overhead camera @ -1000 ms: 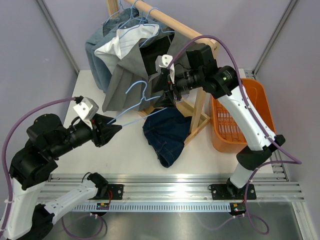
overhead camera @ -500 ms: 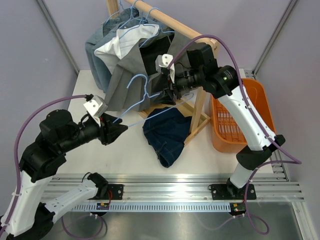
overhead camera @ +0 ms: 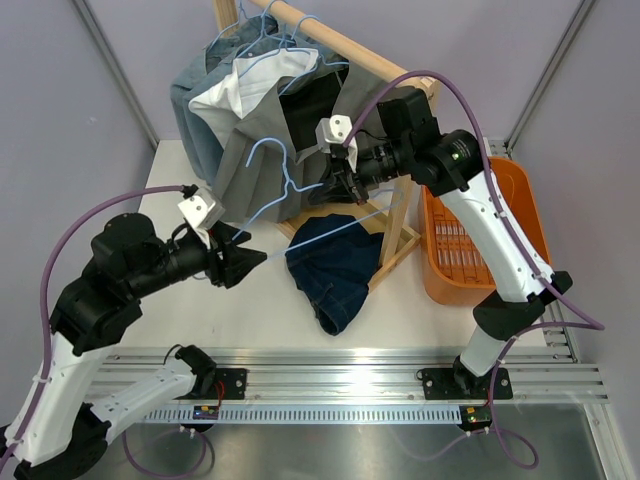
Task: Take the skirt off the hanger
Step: Place the hanger at the clothesline.
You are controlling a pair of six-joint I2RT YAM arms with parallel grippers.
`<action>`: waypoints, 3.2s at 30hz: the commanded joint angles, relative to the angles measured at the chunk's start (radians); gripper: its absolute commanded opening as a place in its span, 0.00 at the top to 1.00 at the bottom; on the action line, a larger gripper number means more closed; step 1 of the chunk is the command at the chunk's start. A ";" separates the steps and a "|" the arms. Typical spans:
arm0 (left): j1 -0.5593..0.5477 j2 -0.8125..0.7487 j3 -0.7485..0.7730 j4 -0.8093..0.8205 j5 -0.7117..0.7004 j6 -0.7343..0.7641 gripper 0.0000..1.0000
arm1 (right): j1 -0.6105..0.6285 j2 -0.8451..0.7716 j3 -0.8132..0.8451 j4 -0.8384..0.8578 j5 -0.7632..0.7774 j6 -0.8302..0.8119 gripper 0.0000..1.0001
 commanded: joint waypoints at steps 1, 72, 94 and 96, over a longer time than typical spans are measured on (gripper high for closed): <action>-0.003 0.010 0.022 0.089 0.038 0.013 0.42 | 0.011 -0.037 -0.010 0.004 -0.045 -0.030 1.00; -0.025 0.618 0.416 0.189 -0.094 0.212 1.00 | -0.472 -0.416 -0.087 0.736 0.082 0.669 0.14; -0.115 0.960 0.812 0.276 -0.134 0.227 1.00 | -0.569 -0.520 -0.319 0.934 0.039 0.849 0.14; -0.119 0.989 0.837 0.273 -0.135 0.227 1.00 | -0.571 -0.523 -0.322 0.943 0.035 0.855 0.14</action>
